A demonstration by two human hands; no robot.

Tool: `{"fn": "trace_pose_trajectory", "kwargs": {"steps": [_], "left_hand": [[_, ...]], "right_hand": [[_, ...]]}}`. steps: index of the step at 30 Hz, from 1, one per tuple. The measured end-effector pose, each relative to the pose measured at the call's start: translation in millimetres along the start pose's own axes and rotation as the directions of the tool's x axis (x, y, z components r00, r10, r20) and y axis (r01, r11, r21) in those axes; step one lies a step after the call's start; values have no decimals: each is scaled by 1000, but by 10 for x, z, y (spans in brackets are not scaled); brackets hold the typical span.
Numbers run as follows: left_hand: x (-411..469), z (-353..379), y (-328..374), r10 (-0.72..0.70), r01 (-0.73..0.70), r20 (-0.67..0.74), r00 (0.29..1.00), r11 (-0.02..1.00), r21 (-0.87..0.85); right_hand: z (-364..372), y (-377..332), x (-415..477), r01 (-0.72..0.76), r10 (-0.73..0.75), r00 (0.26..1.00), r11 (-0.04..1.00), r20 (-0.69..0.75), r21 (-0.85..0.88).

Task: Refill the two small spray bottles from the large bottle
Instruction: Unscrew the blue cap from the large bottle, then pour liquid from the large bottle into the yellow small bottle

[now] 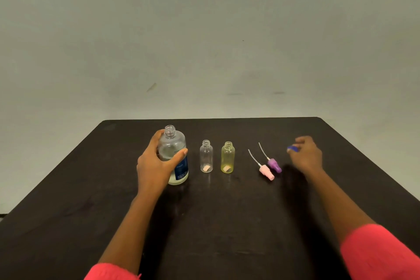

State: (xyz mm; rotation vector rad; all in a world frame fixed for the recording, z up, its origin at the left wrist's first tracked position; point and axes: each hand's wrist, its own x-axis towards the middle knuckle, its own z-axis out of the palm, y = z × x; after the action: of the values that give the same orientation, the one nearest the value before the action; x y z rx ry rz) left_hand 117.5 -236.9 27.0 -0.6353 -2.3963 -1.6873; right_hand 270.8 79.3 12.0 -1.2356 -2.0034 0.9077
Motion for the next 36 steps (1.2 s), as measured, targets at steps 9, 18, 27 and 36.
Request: {"fn": "trace_pose_trajectory", "kwargs": {"steps": [9,18,27,36], "left_hand": [[-13,0,-2,6,-6,-6,1000,1000,-1],[-76,-35,1,14,-14,-21,1000,1000,13],[-317,-20,79,91,-89,-21,996,993,72],[-524,175,378,133,-143,81,988,979,145]], "right_hand": [[55,168,9,-176,176,984,984,-11,-11],[150,-704,-565,248,-221,967,924,-123,291],[568,-1069,-1411,432,-560,483,821,673,372],[523,-901,-1453,251,-548,624,816,557,521]]}}
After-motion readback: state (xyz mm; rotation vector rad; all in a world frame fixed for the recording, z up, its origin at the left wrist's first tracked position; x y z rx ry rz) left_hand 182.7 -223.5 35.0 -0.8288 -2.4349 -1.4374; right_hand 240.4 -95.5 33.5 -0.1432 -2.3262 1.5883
